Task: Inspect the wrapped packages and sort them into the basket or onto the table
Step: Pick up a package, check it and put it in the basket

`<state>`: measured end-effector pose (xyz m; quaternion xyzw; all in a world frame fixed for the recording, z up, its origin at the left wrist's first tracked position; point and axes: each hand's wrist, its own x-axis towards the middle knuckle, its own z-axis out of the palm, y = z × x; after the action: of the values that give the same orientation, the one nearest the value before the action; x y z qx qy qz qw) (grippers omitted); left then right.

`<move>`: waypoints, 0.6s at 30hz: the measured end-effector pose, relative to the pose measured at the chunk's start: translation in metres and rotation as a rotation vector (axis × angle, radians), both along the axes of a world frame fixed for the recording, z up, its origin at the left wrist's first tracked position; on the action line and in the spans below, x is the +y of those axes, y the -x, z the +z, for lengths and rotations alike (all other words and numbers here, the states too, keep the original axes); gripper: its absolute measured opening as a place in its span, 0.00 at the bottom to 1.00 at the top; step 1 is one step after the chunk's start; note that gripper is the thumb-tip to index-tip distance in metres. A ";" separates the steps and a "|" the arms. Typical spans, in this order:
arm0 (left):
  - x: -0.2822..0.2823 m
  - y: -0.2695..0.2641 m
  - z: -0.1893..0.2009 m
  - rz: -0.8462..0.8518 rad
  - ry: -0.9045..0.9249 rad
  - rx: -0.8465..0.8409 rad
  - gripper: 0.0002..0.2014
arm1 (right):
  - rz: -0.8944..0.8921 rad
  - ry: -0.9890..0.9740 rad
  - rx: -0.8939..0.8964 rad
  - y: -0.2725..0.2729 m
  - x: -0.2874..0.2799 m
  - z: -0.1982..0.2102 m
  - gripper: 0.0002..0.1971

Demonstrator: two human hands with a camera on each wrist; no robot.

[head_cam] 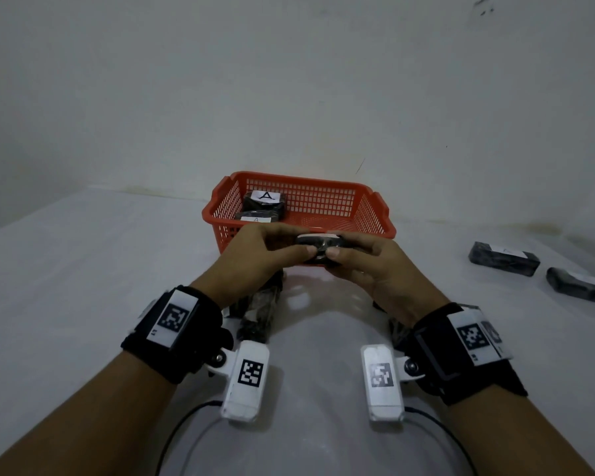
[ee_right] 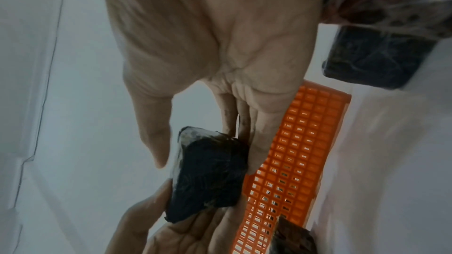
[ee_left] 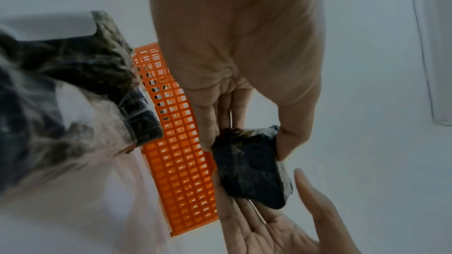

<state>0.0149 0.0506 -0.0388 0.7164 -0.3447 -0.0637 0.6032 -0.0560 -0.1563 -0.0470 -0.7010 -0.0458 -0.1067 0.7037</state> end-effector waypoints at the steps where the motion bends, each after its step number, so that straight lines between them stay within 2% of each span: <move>1: 0.000 0.000 0.001 -0.007 0.008 0.003 0.16 | -0.001 -0.005 -0.002 0.000 0.000 0.000 0.27; 6: 0.003 0.000 0.002 -0.070 -0.007 0.055 0.22 | -0.027 0.054 -0.055 0.004 -0.001 0.002 0.26; 14: 0.005 -0.001 0.003 -0.057 -0.008 0.055 0.22 | -0.036 0.104 -0.047 0.003 -0.006 0.000 0.30; 18: 0.006 0.000 0.004 -0.022 0.005 0.015 0.25 | 0.026 0.045 0.027 0.002 -0.001 0.001 0.30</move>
<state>0.0150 0.0566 -0.0344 0.7104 -0.3481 -0.0748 0.6071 -0.0576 -0.1577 -0.0457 -0.7174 -0.0479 -0.0868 0.6895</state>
